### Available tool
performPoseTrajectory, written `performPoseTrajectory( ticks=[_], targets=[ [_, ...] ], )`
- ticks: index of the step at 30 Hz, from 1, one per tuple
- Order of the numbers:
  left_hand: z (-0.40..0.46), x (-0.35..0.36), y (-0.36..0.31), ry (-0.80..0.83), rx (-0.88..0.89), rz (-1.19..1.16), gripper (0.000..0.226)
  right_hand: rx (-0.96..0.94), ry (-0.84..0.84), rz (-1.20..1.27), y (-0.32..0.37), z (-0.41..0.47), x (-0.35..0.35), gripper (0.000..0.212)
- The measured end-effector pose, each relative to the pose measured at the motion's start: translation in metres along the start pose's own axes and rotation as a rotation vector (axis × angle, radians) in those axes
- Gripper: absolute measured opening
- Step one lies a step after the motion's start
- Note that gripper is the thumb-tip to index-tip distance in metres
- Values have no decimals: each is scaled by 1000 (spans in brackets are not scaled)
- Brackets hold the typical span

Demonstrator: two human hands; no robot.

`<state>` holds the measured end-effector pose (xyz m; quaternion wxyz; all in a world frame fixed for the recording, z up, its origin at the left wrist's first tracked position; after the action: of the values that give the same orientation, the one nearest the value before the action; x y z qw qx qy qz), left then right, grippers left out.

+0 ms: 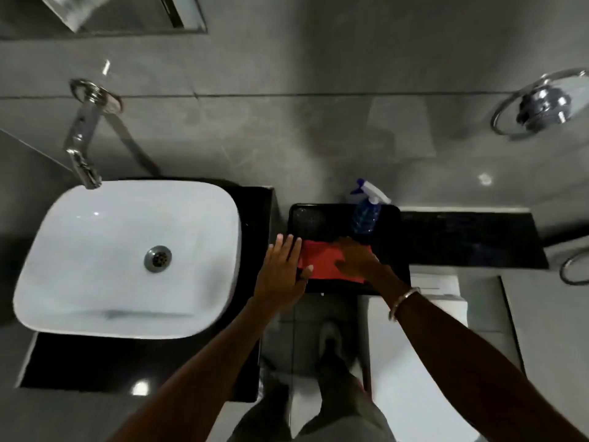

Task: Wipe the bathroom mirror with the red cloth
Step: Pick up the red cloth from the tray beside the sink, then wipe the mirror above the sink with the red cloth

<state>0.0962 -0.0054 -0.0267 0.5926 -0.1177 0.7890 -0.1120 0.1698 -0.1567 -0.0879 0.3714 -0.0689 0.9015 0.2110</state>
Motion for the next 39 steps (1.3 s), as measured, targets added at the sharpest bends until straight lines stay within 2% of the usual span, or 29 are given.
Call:
performPoseTrajectory(
  ticks=[4, 6, 9, 10, 12, 14, 16, 17, 20, 22, 25, 27, 29, 32, 36, 38, 39],
  targets=[
    [13, 43, 11, 129, -90, -14, 70, 49, -11, -38, -13, 26, 15, 82],
    [15, 53, 13, 154, -111, -44, 69, 107, -28, -48, -18, 36, 21, 82],
    [14, 56, 15, 156, -130, -94, 67, 132, -55, -104, -21, 42, 15, 54],
    [12, 52, 15, 151, -138, -118, 66, 128, -22, -83, -18, 41, 13, 44],
    [7, 39, 12, 108, -151, -243, 64, 117, 44, -13, -6, 35, 11, 36],
    [3, 15, 10, 11, -165, -454, 62, 116, 20, 99, 12, 21, -4, 45],
    [-2, -20, 13, -135, -171, -690, 58, 78, -86, 202, 37, 2, -38, 58],
    [-6, -37, 16, -208, -172, -798, 56, 51, -165, 229, 50, -7, -59, 58],
    [-21, -101, 26, -424, -175, -1091, 55, -43, -446, 224, 106, -54, -141, 38],
    [-19, -134, 22, -497, -161, -1369, 59, -181, -569, 187, 161, -87, -182, 35],
    [-30, -196, 21, -632, -62, -1998, 47, -510, -543, 90, 267, -141, -215, 31],
    [-36, -235, 21, -622, 16, -2193, 44, -628, -496, 16, 308, -164, -226, 30],
    [-53, -287, 27, -683, 161, -2225, 43, -733, -646, -14, 337, -194, -257, 35],
    [-65, -348, 39, -776, 285, -2288, 41, -851, -1006, 7, 353, -236, -324, 44],
    [-71, -438, 58, -1050, 329, -2174, 25, -688, -1394, -104, 353, -264, -437, 60],
    [-75, -496, 59, -1210, 334, -1988, 32, -600, -1564, -207, 357, -284, -498, 65],
    [-80, -525, 55, -1284, 360, -1843, 45, -555, -1629, -258, 359, -293, -525, 66]
  ],
)
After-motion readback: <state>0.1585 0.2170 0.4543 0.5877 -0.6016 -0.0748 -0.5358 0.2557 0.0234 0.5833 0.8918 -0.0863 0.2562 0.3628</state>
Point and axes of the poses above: each hand's wrist, its own z-axis towards the middle knuckle, its own x-axis out of the palm, y = z × x, the point moved 10 cm from there along z, towards the middle knuckle, and after that the axes turned 1 degree about -x, right-handed, at the moved point
